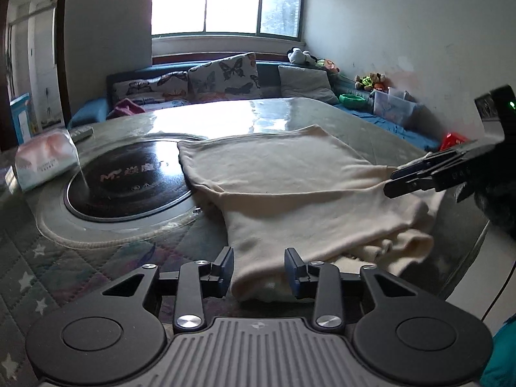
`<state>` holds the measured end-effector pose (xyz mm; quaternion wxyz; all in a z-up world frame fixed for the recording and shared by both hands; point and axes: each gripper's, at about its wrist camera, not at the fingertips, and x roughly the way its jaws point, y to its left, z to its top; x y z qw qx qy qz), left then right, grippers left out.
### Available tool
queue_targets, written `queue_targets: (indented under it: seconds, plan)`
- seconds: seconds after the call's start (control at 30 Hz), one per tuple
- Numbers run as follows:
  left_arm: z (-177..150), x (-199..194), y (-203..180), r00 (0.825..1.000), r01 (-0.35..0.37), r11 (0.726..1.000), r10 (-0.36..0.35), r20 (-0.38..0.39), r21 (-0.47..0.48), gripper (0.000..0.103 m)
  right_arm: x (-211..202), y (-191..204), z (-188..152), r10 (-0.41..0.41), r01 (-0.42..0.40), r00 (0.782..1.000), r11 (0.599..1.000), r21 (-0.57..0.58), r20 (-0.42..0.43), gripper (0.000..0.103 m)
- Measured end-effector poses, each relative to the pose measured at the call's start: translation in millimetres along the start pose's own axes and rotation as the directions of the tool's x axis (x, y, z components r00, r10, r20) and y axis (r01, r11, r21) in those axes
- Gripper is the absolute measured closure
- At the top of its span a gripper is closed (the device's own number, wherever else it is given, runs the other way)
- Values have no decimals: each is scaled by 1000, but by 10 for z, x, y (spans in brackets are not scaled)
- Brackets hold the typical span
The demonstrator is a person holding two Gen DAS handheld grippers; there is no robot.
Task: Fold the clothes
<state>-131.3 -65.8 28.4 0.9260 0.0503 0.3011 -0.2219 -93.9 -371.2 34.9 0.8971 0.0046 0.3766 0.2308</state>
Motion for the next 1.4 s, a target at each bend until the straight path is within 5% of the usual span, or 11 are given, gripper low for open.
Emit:
queue_targets:
  seconds: [0.3, 0.43, 0.7, 1.03, 1.17, 1.4]
  plan:
    - [-52, 78, 19, 1000, -11, 999, 11, 0, 44, 82, 105, 35, 20, -47, 46, 999, 998, -44, -16, 86]
    - [-80, 80, 21, 999, -33, 998, 32, 16, 48, 99, 81, 94, 110, -49, 50, 999, 996, -76, 13, 88]
    - [-153, -15, 87, 991, -111, 991, 116, 61, -76, 103, 211, 80, 192, -88, 86, 996, 991, -103, -16, 82]
    - [-187, -61, 130, 996, -74, 992, 79, 50, -101, 99, 458, 494, 538, 79, -85, 996, 968, -237, -35, 81]
    - [-195, -105, 122, 998, -39, 997, 43, 55, -69, 74, 676, 700, 672, 155, -172, 985, 942, -289, -80, 76]
    - [-231, -41, 117, 999, -17, 999, 18, 46, -30, 71, 1026, 1002, 864, 261, -303, 952, 884, -356, -160, 76]
